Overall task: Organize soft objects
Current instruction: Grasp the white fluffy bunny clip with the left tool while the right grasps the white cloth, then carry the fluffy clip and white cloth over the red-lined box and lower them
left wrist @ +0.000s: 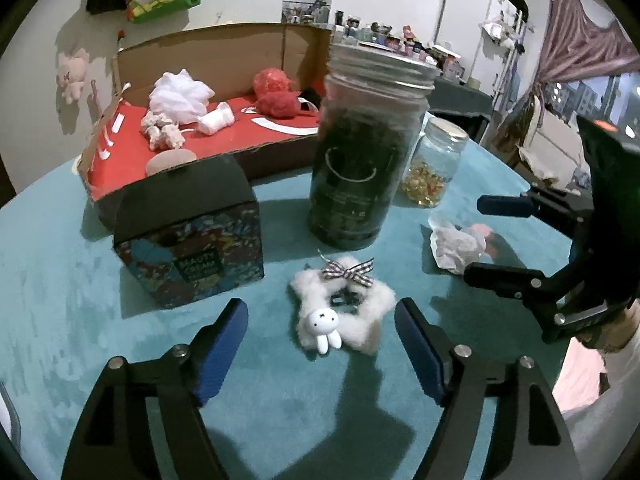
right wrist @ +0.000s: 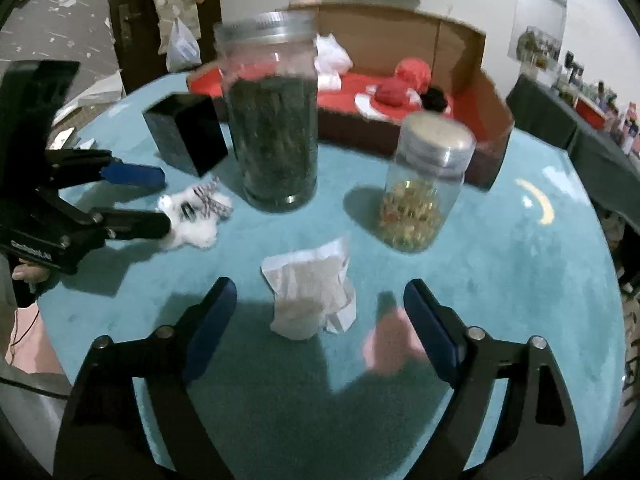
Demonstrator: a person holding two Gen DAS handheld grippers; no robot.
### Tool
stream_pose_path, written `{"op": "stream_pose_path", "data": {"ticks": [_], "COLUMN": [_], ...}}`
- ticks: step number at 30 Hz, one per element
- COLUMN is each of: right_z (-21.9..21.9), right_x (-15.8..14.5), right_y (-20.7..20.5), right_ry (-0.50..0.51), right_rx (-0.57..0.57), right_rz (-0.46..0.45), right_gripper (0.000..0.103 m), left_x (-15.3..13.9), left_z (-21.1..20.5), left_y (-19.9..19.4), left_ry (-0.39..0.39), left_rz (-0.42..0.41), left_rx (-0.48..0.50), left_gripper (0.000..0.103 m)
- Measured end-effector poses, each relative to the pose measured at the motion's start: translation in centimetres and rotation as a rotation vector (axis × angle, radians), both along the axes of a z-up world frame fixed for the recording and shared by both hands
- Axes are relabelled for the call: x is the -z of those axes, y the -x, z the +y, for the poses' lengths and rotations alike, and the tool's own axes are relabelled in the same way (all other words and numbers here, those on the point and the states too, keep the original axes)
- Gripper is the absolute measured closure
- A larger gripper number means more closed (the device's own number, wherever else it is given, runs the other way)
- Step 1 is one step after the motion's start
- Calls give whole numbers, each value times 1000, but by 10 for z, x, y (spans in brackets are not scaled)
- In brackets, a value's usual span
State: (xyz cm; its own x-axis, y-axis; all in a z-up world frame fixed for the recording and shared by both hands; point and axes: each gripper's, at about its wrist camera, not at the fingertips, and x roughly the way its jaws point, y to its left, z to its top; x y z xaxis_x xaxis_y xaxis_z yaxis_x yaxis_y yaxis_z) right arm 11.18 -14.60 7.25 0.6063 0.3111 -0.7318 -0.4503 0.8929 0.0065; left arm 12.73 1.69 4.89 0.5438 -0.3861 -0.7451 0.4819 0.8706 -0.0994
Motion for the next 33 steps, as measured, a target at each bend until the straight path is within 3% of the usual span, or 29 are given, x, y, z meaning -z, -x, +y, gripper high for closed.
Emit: {"op": "stream_pose_path", "data": {"ticks": [9,12,14,15,21,33], "right_z": [7,8,10,9,6,9], "right_x": [3,4,7,9,2,-19], "right_y": [-6,-8,-10,-11,-10,-3], "right_ry": [29,24,25,17,-49,-66], "right_rx": [14,15,13,15,4,-6], "right_rz": [22,38,56,68,68,2], "right_gripper": [17,19,39,70,75,75], "left_x": [15,14,12,11,-1,-16], "left_z": [-19,-19,-18,-18,-10,-9], "left_y": [-8,-7,-5,-4,-1,4], "left_ry": [-123,-120,-111,-104,0,12], "left_rz": [7,-3,-9,-8,25,-13], "left_rx": [36,47,47,46,35,26], "left_gripper": [23,33,49,55,56,56]}}
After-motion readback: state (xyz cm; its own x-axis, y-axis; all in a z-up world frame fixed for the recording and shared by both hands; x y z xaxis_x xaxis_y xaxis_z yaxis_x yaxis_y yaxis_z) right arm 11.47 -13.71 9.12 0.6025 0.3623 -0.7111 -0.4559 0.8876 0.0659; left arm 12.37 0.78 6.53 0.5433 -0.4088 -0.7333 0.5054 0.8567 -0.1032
